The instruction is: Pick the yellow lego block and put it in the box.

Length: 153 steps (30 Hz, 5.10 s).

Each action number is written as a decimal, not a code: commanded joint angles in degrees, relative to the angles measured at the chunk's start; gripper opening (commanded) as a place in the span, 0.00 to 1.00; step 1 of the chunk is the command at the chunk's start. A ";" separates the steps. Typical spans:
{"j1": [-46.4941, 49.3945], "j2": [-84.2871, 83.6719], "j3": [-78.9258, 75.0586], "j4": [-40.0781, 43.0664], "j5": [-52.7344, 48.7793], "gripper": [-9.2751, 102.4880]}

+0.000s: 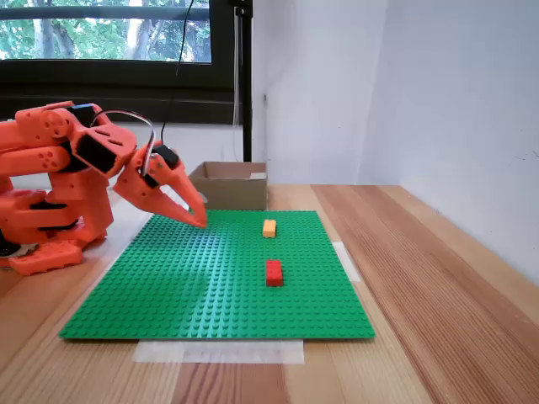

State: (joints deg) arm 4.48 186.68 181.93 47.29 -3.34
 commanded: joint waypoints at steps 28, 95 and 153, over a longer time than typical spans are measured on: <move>-0.26 0.26 0.44 -0.62 -0.35 0.08; -5.01 -65.30 -71.54 23.82 8.35 0.08; -13.18 -119.36 -103.97 22.76 16.44 0.21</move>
State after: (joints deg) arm -8.61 67.15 80.16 70.31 12.57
